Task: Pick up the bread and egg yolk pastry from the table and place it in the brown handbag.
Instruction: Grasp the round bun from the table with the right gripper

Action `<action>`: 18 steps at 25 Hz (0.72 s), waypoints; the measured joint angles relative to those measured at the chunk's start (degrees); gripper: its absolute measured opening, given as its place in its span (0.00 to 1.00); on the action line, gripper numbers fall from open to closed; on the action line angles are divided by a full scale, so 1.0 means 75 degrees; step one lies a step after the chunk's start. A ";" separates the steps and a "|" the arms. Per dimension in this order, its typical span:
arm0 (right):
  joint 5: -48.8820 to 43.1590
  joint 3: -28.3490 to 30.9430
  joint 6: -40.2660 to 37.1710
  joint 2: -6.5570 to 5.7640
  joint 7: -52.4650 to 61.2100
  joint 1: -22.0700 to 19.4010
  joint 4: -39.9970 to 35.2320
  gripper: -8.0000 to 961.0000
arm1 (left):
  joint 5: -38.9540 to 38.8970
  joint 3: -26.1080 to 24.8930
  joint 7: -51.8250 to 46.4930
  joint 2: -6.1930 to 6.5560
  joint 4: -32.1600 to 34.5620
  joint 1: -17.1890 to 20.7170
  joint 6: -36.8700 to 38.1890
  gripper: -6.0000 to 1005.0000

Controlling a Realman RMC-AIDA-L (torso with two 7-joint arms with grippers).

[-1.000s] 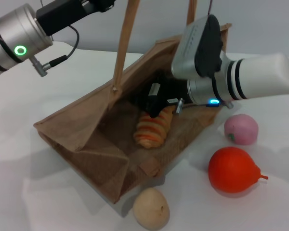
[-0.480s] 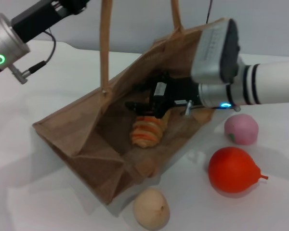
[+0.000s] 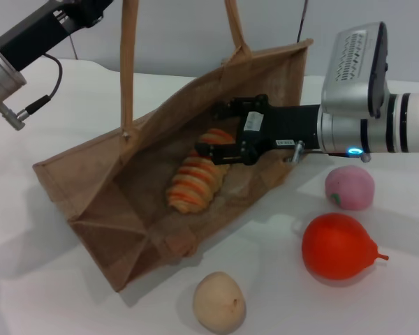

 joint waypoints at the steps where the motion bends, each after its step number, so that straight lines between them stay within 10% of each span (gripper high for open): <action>1: 0.0000 0.0000 0.0005 0.0000 0.0010 -0.0005 -0.0001 0.75 | -0.0004 0.0000 0.0004 -0.0002 -0.0001 0.0014 0.0004 0.10; 12: -0.0049 -0.0222 -0.2158 -0.0078 0.0976 -0.0944 -0.1523 0.78 | -0.0029 -0.0229 0.0199 -0.0031 0.0010 0.0370 0.0475 0.10; 18: -0.0068 -0.1587 -0.2715 -0.0083 0.1882 -0.1259 -0.2083 0.78 | -0.0037 -0.0461 0.0202 0.0001 0.0005 0.0475 0.0486 0.10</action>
